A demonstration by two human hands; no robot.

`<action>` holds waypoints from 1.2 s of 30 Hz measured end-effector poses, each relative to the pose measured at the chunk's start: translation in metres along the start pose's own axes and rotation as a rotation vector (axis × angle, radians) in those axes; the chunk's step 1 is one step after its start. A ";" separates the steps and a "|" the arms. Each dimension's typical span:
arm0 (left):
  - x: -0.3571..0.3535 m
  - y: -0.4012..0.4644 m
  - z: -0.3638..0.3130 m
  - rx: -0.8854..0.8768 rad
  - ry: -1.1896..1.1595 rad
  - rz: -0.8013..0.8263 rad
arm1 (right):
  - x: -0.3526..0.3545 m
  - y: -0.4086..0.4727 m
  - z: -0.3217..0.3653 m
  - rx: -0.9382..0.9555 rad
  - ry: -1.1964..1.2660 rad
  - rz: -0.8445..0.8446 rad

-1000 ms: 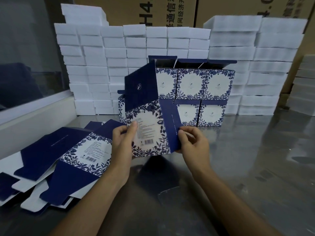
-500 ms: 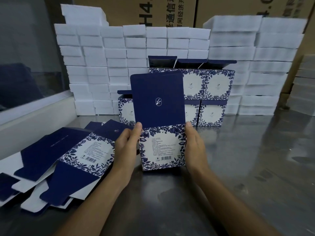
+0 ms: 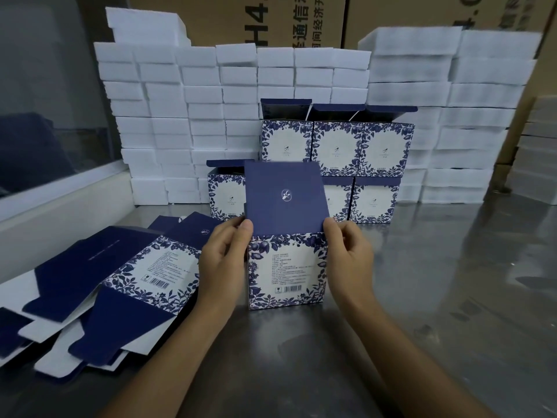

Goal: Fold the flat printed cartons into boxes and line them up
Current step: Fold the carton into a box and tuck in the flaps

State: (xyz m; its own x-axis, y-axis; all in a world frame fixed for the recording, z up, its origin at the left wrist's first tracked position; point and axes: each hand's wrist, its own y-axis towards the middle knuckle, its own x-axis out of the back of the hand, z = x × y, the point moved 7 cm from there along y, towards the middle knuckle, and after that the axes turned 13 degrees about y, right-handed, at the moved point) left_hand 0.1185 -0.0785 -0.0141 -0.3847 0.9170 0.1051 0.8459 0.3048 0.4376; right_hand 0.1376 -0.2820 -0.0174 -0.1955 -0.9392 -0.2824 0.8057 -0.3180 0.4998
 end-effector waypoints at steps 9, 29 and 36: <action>0.000 -0.001 -0.012 -0.300 0.307 -0.081 | -0.015 -0.009 0.018 0.272 -0.291 0.077; -0.006 -0.019 -0.027 -0.517 0.633 -0.189 | -0.053 -0.037 0.038 0.581 -0.697 0.229; -0.006 -0.018 -0.028 -0.520 0.647 -0.194 | -0.035 -0.025 0.032 0.606 -0.567 0.181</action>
State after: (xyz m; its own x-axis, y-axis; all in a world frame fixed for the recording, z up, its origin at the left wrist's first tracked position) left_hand 0.0953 -0.0970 0.0025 -0.7747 0.4851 0.4056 0.5264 0.1394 0.8387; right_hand 0.1069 -0.2452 0.0062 -0.4735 -0.8537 0.2170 0.4441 -0.0186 0.8958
